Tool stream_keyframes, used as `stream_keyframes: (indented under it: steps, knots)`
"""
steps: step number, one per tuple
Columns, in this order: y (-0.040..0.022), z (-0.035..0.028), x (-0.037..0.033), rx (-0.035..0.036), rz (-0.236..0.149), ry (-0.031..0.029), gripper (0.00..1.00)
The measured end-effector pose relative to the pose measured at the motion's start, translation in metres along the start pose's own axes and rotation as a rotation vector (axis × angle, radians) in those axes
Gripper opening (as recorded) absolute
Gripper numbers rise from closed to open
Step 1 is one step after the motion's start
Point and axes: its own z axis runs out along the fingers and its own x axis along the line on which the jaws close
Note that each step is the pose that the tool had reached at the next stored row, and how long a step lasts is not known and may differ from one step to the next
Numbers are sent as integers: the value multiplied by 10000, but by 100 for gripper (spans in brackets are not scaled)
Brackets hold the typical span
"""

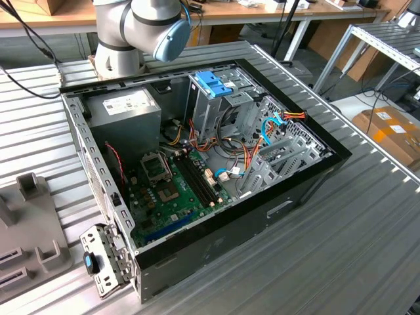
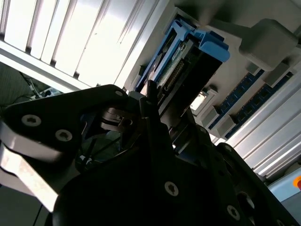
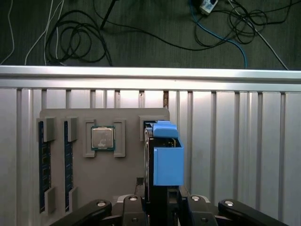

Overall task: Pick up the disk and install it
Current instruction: 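Pick up the disk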

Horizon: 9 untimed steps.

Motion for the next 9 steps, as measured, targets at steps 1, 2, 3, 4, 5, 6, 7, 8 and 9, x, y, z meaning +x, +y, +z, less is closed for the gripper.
stream_keyframes:
  steps: [1,2,3,4,5,6,7,8,9]
  knots:
    - [0,-2,0,-1,0,1,35]
    - [0,-2,0,0,0,0,35]
    - [0,-3,0,-1,1,1,35]
    - [0,-4,0,-1,0,1,35]
    - [0,-5,0,0,0,0,35]
    - [0,-6,0,-1,0,1,35]
    - [0,-7,0,-1,0,1,35]
    - [0,-8,0,-1,0,1,35]
    - [0,-10,0,-1,0,0,35]
